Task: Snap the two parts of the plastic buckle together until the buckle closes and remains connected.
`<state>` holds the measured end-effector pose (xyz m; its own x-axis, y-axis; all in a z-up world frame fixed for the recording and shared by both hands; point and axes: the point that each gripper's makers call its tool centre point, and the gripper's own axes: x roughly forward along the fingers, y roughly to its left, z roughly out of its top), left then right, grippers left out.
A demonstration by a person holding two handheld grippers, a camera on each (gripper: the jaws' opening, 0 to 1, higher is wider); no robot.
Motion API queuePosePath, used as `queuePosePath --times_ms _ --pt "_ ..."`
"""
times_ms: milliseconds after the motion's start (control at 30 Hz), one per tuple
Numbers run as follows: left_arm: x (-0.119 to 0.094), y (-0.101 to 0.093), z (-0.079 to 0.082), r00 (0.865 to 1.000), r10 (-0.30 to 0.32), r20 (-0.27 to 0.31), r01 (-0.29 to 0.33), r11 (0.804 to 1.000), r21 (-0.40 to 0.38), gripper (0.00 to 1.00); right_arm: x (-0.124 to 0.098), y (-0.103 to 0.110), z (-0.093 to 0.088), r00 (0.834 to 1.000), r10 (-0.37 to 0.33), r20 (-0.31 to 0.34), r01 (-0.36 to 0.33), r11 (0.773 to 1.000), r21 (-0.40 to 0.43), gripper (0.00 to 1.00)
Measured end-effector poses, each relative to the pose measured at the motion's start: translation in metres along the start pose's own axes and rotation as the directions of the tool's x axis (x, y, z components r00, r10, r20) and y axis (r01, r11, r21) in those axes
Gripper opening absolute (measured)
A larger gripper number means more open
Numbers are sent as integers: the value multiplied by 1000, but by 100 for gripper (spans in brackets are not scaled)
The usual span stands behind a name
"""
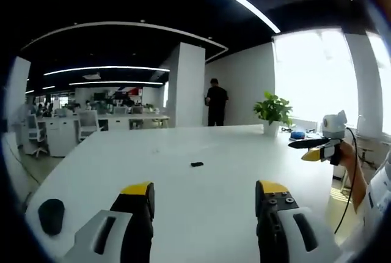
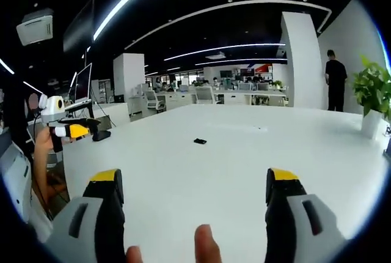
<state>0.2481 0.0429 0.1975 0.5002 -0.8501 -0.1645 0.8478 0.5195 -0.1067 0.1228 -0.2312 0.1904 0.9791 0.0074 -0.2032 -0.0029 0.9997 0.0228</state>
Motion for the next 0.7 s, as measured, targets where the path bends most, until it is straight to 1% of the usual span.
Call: queuePosePath --times_ms 100,167,300,367,533,700 --pt "-4 7 -5 999 36 -21 -35 999 22 72 -4 -1 -2 1000 -13 1 13 1000 9 98" --pt "-7 10 -6 998 51 -24 -50 998 29 73 -7 -2 -4 1000 -25 1 25 1000 10 99" --pt "-11 13 -8 998 57 -25 -57 998 27 74 -11 -7 -8 998 -61 -13 62 998 11 100" --pt "-14 13 -10 998 59 -28 -59 998 27 75 -14 -8 -8 997 -77 -9 77 997 8 100" --pt "-20 15 -13 997 75 -29 -74 997 21 75 -19 -4 -8 996 -88 -3 88 996 5 100" --pt "-31 17 -9 995 102 -16 -102 995 24 75 -23 -5 -8 995 -99 9 99 995 13 100"
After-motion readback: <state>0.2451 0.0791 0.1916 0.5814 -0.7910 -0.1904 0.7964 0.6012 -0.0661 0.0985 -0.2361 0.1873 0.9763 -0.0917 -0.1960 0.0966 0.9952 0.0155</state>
